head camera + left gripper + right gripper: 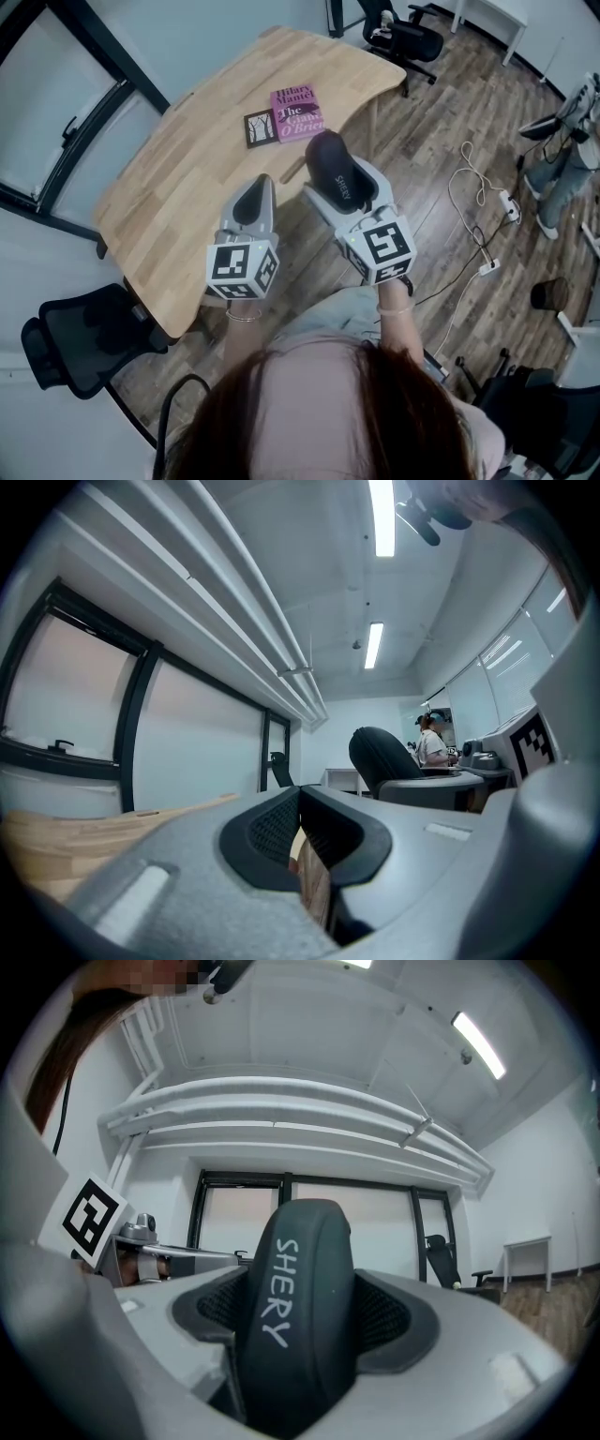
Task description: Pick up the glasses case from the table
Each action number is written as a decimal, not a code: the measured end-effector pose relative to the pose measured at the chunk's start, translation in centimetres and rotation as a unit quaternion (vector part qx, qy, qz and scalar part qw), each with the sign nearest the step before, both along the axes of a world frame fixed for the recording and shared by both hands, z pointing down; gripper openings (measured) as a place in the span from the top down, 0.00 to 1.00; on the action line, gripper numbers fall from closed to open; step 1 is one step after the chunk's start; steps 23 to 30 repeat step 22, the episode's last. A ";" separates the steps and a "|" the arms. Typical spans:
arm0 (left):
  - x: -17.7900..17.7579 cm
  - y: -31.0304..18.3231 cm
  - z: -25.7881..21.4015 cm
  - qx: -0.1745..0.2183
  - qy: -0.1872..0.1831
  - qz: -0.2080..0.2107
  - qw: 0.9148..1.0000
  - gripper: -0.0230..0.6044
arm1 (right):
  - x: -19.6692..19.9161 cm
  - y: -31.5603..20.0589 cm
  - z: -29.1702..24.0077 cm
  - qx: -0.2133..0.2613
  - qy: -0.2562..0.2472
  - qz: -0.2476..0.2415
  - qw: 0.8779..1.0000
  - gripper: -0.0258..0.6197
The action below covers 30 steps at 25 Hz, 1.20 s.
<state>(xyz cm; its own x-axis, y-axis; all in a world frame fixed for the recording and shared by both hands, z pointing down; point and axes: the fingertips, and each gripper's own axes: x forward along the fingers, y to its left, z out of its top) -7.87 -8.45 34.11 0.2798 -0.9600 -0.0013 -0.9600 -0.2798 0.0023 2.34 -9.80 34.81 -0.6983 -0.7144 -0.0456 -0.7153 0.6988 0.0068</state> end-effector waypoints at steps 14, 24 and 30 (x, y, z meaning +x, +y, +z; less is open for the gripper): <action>-0.5 -0.3 1.1 -0.005 0.004 0.018 1.000 0.95 | -0.7 -0.5 0.9 -0.008 -0.001 0.015 1.000 0.42; -1.0 0.0 1.6 -0.009 0.006 0.026 1.000 0.95 | -2.1 -0.6 0.9 -0.007 0.003 0.012 1.000 0.42; -1.0 0.0 1.6 -0.009 0.006 0.026 1.000 0.95 | -2.1 -0.6 0.9 -0.007 0.003 0.012 1.000 0.42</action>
